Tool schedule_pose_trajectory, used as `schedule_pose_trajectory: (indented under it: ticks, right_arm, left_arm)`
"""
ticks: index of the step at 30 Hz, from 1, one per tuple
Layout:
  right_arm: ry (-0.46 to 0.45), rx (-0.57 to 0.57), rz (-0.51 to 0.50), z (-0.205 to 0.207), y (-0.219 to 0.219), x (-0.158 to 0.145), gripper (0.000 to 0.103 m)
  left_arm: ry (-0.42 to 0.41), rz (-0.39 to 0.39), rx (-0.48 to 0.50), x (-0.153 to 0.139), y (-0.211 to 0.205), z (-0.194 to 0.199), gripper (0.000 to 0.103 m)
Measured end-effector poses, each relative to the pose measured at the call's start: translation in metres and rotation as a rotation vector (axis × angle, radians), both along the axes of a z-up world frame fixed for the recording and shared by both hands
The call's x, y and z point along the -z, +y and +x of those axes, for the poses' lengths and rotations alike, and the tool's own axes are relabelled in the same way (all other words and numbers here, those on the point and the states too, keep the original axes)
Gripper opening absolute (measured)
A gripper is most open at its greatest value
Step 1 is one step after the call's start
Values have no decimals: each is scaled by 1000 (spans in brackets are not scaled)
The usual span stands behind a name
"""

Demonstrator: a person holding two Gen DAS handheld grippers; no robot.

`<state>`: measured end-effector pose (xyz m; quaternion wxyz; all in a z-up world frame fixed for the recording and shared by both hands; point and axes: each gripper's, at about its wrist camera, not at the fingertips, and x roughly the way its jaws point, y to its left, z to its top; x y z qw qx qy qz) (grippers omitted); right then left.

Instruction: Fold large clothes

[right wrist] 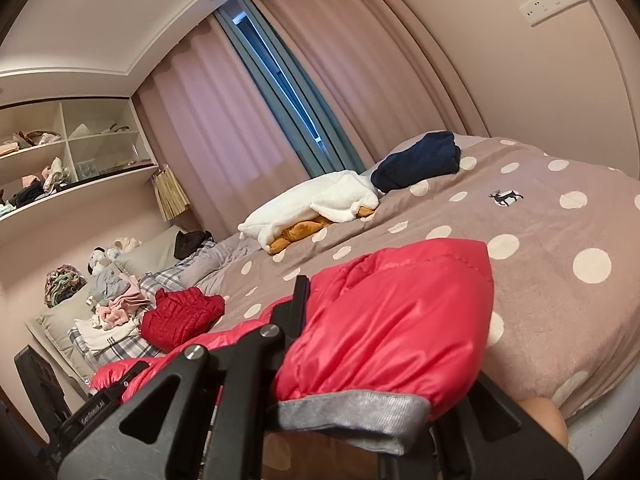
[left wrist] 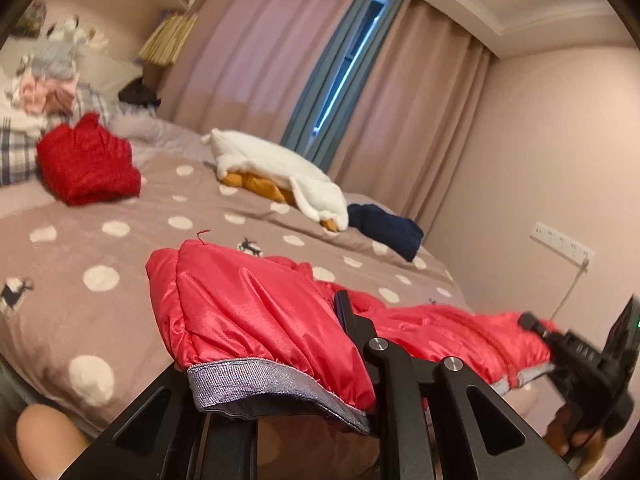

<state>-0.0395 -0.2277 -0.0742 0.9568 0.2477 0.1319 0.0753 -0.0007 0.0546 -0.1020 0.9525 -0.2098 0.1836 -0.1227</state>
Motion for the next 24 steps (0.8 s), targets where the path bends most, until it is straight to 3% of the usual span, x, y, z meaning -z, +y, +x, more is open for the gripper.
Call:
schedule_pose_trajectory:
  ticks: [3, 7, 11, 17, 20, 24]
  right_arm:
    - [36, -4, 6, 14, 0, 3, 13]
    - [80, 10, -10, 37, 0, -1, 13]
    - [148, 25, -12, 67, 1, -13, 14]
    - [260, 63, -118, 108, 7, -24, 14]
    - [327, 42, -188, 131, 7, -25, 14]
    - [377, 18, -150, 154, -1, -23, 14]
  left_arm:
    - [21, 0, 7, -4, 2, 25, 16]
    - [72, 65, 8, -11, -4, 64, 16]
    - [74, 95, -16, -21, -9, 92, 16]
    - [157, 70, -34, -21, -13, 135, 16]
    - [184, 94, -41, -20, -16, 151, 16]
    - [182, 154, -56, -21, -25, 165, 16]
